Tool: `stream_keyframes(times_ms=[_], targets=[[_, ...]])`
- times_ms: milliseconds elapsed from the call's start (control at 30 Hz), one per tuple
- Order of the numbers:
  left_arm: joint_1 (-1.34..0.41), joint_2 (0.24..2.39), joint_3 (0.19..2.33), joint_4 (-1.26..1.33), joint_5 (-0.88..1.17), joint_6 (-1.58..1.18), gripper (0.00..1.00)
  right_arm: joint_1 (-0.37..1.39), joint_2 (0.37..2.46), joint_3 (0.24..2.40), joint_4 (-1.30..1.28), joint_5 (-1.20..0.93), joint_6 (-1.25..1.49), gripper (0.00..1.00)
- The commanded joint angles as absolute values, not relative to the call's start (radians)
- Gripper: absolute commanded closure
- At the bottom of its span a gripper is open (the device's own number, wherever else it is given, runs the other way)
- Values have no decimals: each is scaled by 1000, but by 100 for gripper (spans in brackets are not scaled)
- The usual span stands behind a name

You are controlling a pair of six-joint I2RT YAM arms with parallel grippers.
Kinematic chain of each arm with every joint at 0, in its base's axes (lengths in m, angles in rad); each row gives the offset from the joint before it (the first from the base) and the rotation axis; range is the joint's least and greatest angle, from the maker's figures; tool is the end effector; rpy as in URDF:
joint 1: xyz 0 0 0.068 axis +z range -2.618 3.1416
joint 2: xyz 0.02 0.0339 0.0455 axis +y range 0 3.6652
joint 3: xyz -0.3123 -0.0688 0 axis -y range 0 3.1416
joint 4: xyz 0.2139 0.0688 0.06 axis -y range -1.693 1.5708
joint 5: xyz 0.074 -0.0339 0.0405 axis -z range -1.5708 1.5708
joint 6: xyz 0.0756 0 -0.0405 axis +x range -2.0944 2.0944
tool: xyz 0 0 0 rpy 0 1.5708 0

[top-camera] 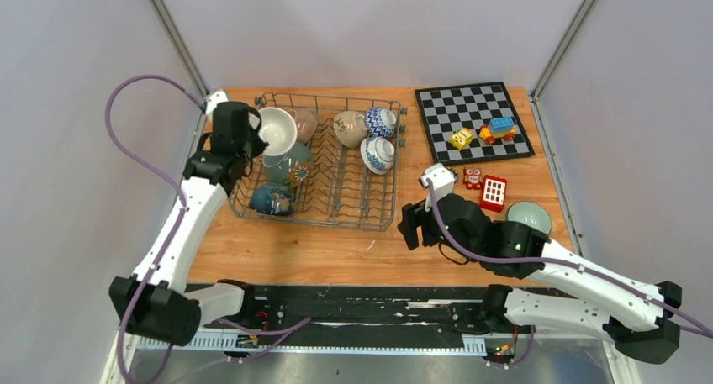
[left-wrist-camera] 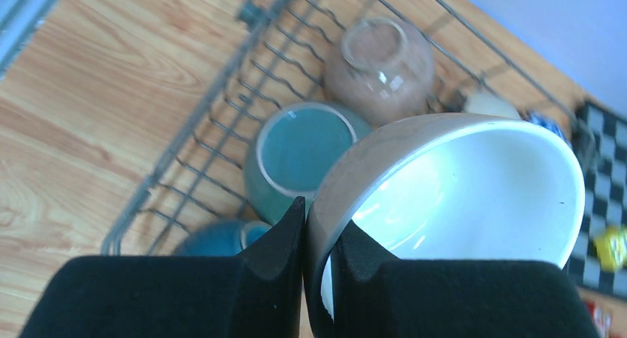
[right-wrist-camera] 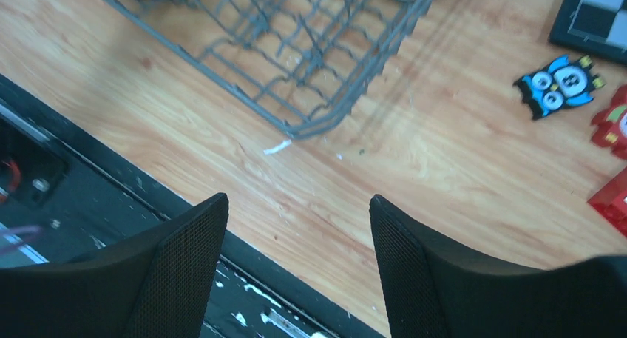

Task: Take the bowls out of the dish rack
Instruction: Place the bowl at the center of the board.

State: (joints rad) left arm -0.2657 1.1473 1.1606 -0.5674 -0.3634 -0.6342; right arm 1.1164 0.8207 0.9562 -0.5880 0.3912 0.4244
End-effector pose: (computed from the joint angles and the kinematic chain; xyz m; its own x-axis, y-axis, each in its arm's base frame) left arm 0.2268 -0.0339 0.3849 -0.3816 -0.4701 -0.7958 -0.3381 0.8723 -0.3532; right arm 0.0875 0.1135 0.3674 -0.4549 -0.0640 -0.8882 -0.5408 0.8123 0.2184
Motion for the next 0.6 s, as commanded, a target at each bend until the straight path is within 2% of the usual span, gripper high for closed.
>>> stream_keyframes(times_ms=[0, 267, 567], targets=[[-80, 1260, 1232, -472, -277, -716, 100, 1106, 798, 848, -535, 331, 427, 27], [181, 1461, 1322, -453, -290, -829, 100, 1107, 726, 753, -470, 292, 440, 28], [294, 1639, 1375, -434, -265, -971, 100, 1108, 677, 754, -462, 365, 398, 28]])
